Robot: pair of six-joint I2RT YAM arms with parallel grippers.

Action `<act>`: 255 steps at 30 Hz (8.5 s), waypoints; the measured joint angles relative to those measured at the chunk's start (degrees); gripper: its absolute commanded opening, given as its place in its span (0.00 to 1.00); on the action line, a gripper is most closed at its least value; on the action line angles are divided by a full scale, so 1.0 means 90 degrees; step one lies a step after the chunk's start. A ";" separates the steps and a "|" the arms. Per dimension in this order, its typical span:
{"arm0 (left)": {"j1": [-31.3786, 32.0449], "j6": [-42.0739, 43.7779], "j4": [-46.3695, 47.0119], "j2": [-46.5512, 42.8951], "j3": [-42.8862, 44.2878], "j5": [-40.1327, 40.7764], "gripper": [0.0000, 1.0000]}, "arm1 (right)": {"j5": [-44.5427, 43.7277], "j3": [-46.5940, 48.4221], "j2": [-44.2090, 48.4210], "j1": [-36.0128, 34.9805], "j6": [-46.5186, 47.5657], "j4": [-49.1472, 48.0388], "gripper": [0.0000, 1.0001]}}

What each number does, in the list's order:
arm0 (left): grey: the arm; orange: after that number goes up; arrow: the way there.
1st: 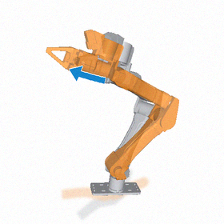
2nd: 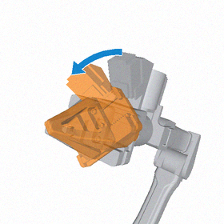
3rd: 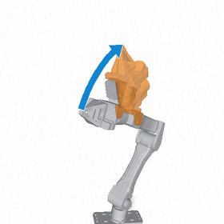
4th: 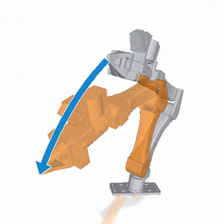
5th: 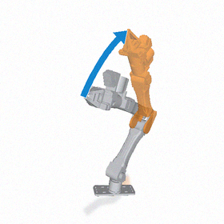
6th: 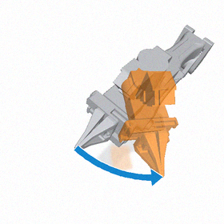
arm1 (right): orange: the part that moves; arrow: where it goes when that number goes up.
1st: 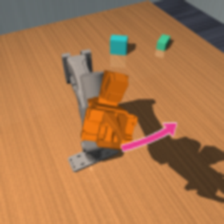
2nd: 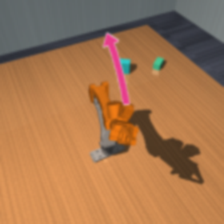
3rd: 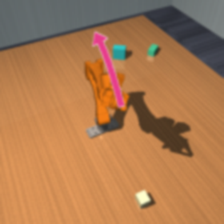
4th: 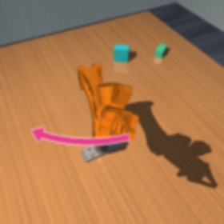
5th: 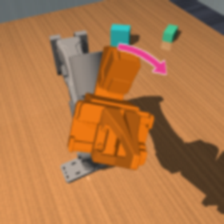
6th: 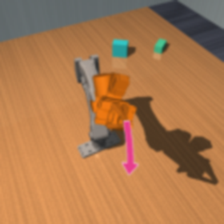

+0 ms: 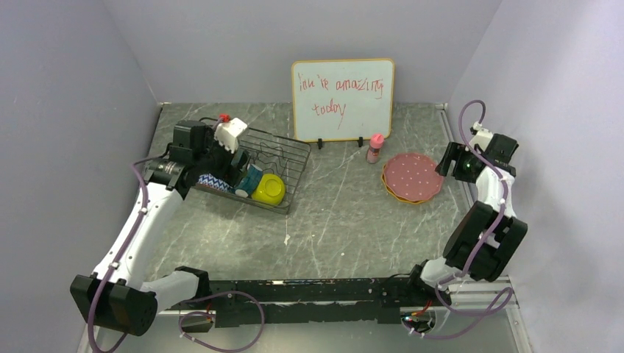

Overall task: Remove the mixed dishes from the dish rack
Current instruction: Place the plate at the center of the board, then pick up the bowl from the dish rack, then place the bowl at the center of the board.

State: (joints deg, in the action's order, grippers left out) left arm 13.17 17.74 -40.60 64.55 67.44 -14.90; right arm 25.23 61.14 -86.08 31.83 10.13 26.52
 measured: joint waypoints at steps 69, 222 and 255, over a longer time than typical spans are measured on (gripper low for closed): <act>0.0894 0.0556 0.1945 0.0988 -0.1855 0.1464 0.58 | 0.1511 -0.1137 0.2322 -0.1321 0.0546 0.0702 0.85; 0.0474 -0.1751 0.1171 0.0627 0.0967 -0.1518 0.94 | -0.1613 0.3776 -0.3796 -0.5532 0.1841 0.1644 0.00; 0.0415 -0.0758 0.0432 0.0685 0.0896 -0.0585 0.94 | -0.1435 0.3920 -0.3898 -0.5384 0.2004 0.1768 0.71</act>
State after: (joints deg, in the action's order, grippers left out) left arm 16.91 10.92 -36.71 70.72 75.50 -20.16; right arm 12.32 96.42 -121.16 -16.62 28.16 42.44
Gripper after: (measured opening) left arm 0.942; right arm 0.623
